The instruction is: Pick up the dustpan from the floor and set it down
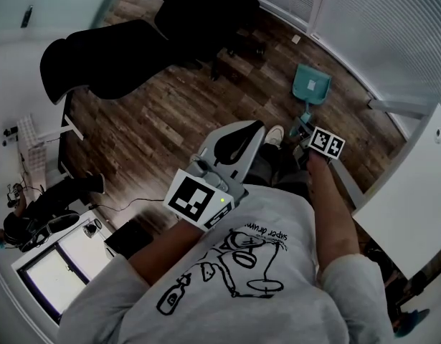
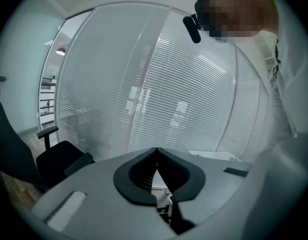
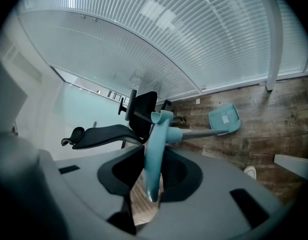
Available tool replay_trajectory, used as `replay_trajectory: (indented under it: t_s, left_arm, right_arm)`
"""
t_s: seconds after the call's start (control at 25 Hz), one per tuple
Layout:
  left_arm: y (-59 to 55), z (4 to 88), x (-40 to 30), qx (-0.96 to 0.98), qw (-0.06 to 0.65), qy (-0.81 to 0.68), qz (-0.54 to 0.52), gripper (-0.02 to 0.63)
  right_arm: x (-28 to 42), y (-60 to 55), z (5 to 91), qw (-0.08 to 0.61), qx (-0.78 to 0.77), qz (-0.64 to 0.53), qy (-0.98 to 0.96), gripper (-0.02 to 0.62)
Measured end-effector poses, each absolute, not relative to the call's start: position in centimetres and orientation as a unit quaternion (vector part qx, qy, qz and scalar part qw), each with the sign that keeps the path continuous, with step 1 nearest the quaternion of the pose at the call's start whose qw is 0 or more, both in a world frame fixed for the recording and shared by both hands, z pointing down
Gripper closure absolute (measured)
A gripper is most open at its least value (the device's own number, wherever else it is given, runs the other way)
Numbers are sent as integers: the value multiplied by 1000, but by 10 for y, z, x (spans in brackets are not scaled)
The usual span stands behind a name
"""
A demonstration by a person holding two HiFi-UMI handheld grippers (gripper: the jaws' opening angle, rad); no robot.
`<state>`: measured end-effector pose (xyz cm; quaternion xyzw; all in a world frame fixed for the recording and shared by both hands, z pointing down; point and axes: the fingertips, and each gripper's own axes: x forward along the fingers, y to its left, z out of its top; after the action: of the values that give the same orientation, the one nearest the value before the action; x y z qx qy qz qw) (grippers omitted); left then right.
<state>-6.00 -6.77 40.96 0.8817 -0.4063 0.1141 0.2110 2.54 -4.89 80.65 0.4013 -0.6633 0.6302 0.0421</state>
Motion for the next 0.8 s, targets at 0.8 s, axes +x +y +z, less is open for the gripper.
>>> replay_trajectory:
  t_s: [0.8]
  left_arm:
    - [-64, 395, -51, 890, 194, -401, 94, 604]
  right_arm:
    - [36, -59, 763, -4, 395, 611, -686, 514]
